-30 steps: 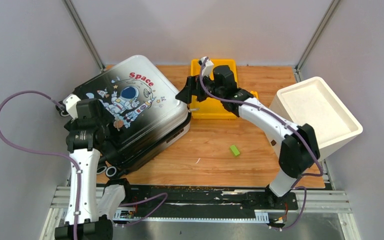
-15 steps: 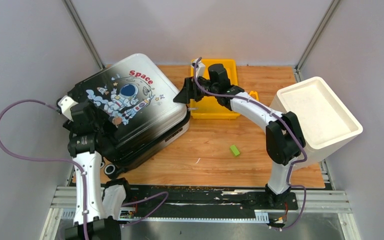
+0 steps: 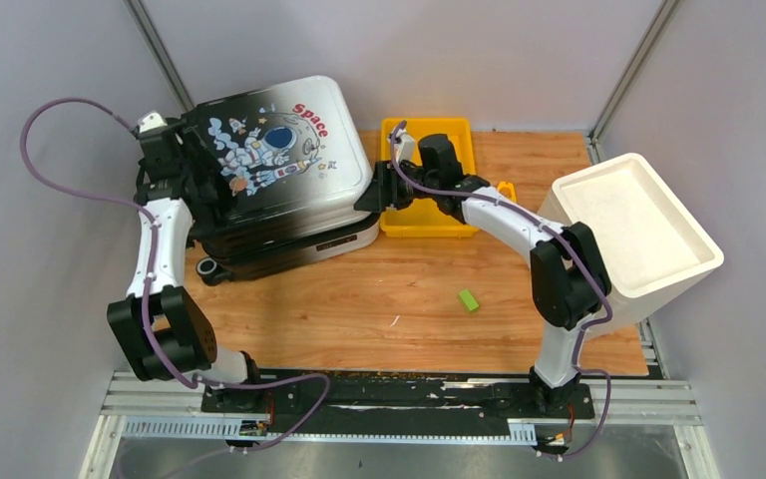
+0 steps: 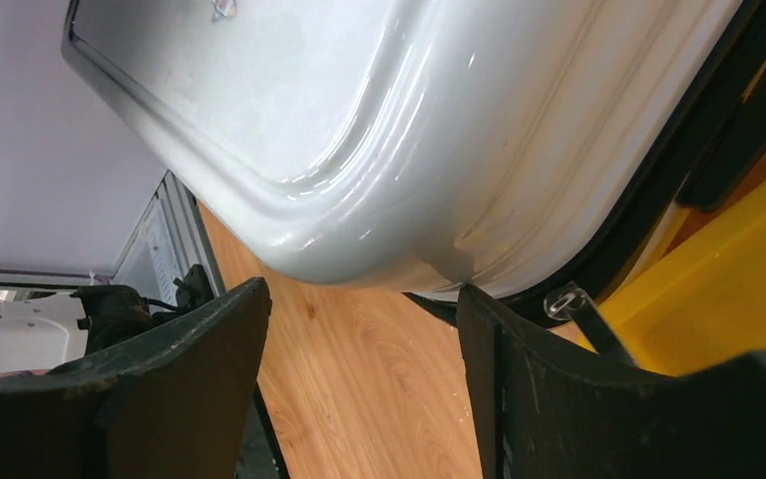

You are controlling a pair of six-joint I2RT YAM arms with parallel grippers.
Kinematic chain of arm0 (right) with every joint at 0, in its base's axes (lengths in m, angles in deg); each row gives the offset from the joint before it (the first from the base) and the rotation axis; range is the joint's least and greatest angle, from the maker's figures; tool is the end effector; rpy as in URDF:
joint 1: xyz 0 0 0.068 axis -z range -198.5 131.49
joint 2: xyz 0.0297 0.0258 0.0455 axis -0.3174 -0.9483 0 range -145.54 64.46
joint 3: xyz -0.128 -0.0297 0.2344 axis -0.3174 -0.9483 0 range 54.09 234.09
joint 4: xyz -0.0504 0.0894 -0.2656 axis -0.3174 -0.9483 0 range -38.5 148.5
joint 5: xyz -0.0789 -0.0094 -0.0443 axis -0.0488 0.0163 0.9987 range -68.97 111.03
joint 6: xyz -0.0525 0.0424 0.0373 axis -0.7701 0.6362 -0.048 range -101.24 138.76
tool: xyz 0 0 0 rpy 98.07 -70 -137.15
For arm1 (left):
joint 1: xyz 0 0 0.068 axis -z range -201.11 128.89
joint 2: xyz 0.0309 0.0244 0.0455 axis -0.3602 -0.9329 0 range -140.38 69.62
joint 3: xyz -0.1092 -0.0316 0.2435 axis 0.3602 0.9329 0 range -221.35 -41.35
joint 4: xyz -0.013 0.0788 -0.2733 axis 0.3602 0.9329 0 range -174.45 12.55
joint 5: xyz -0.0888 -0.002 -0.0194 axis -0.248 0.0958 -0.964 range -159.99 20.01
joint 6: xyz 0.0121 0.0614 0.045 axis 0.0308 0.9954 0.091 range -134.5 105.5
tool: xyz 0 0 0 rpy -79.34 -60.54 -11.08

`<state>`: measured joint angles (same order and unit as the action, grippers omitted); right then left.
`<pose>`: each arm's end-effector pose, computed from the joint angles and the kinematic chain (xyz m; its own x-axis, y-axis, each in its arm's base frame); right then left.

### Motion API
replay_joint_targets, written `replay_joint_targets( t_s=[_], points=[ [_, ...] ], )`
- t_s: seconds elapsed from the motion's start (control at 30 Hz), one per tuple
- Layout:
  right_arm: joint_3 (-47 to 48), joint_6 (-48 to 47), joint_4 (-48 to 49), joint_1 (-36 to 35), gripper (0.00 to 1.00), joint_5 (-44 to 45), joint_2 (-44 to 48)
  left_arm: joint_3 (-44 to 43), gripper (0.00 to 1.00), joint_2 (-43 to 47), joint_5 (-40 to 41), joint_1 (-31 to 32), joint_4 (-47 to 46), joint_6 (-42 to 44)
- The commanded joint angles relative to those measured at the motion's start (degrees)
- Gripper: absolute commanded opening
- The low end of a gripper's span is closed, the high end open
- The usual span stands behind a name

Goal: Open, take out, and arrange the luggage

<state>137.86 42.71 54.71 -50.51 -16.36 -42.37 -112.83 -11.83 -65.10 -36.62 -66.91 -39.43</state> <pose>0.3855 0.2878 0.2548 -0.7075 -0.0618 -0.7040 -0.6492 0.4505 0.6128 0.3656 0.1074 0.3184 -0.2606 -0.5081 -0.8209 -0.4953 0.8003 -0.3380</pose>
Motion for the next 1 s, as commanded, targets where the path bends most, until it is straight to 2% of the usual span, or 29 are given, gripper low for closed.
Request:
replay_joint_targets(
  t_s=[0.0,0.17,0.33,0.53,0.63,0.77,0.97],
  points=[
    [-1.39,4.32,0.49,-0.08,0.67,4.30,3.47,-7.12,0.79,2.85,-8.13,3.47,13.48,4.51],
    [-4.62,6.46,3.16,1.84,0.56,11.86,7.57,-4.63,0.79,13.43,-7.91,3.70,17.17,7.94],
    [-4.54,6.84,3.26,4.63,0.50,12.63,6.83,-2.56,0.79,22.08,-3.14,6.56,20.51,13.41],
    [-0.74,5.88,5.84,5.96,0.52,10.76,2.25,-4.29,0.78,26.08,-3.61,10.50,25.57,15.44],
    [2.24,6.07,4.27,5.99,0.43,16.74,-0.71,-4.03,0.77,27.61,-4.49,13.24,27.32,15.05],
    [7.85,5.49,-0.24,5.97,0.32,23.74,-5.82,-1.36,0.77,30.26,-4.04,20.01,28.76,15.00],
    [12.86,3.38,-3.88,5.70,0.28,25.42,-11.81,3.15,0.77,32.89,-4.38,23.85,31.40,14.95]
  ],
)
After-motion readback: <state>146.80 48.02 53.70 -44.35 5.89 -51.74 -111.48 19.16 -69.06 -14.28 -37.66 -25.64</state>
